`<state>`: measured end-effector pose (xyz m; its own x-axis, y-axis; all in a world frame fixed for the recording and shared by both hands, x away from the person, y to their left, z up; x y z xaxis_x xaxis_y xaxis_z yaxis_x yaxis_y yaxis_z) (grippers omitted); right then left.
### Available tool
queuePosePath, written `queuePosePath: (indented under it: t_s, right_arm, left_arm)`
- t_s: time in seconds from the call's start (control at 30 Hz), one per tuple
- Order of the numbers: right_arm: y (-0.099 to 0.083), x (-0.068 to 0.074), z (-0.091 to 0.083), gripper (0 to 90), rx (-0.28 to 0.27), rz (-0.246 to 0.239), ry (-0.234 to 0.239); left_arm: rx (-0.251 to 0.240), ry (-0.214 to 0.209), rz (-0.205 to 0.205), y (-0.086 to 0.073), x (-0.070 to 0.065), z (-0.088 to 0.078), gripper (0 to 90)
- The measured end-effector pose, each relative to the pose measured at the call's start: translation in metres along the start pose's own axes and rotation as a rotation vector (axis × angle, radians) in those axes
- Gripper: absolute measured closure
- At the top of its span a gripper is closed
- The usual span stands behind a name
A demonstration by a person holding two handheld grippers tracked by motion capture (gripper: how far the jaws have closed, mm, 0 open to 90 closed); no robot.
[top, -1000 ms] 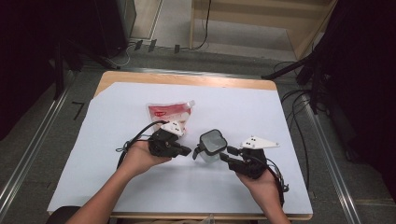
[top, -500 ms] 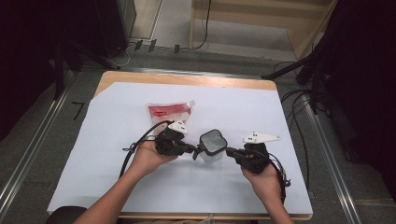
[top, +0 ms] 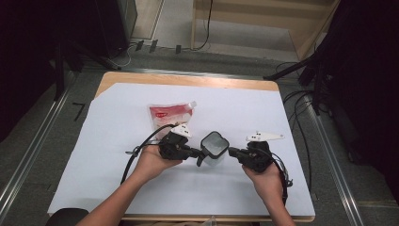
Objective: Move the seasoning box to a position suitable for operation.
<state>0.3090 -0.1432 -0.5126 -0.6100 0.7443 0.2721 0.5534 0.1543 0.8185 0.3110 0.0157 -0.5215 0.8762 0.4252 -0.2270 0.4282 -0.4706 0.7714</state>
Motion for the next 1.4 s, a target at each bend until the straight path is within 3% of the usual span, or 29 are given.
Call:
queuePosePath:
  t_s: [0.2,0.5,0.63,0.93,1.13,1.27,1.4]
  right_arm:
    - [0.0,-0.002,0.005,90.0,0.004,-0.01,-0.014]
    - [0.002,-0.008,0.009,90.0,-0.007,0.006,-0.021]
    - [0.003,-0.01,0.012,90.0,-0.017,0.01,-0.029]
    - [0.005,-0.017,0.016,90.0,-0.025,0.017,-0.054]
    - [0.004,-0.018,0.018,90.0,-0.015,0.02,-0.054]
    - [0.004,-0.018,0.016,90.0,-0.009,0.012,-0.044]
    - [0.006,-0.015,0.01,90.0,-0.023,0.01,-0.033]
  left_arm:
    - [-0.008,0.014,0.0,0.001,-0.006,0.004,90.0]
    - [-0.016,-0.019,0.012,0.003,-0.018,0.011,90.0]
    - [-0.019,-0.014,0.012,0.005,-0.021,0.014,90.0]
    - [-0.037,-0.039,0.004,0.009,-0.033,0.027,90.0]
    - [-0.047,-0.077,-0.002,0.01,-0.043,0.035,90.0]
    - [-0.032,-0.104,-0.001,0.009,-0.044,0.03,90.0]
    - [0.004,-0.092,0.02,0.006,-0.041,0.017,89.4]
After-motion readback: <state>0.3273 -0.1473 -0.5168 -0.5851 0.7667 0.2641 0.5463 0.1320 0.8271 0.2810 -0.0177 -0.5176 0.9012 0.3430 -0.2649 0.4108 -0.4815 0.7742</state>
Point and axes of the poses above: each handheld gripper's, and its own axes: z roughly forward along the jaws, y roughly out of its top, x roughly to its left, the point moved 9 cm from there along z, roughly forward along the jaws, and after that the axes turned 9 degrees about -x, right-handed, at the moved point
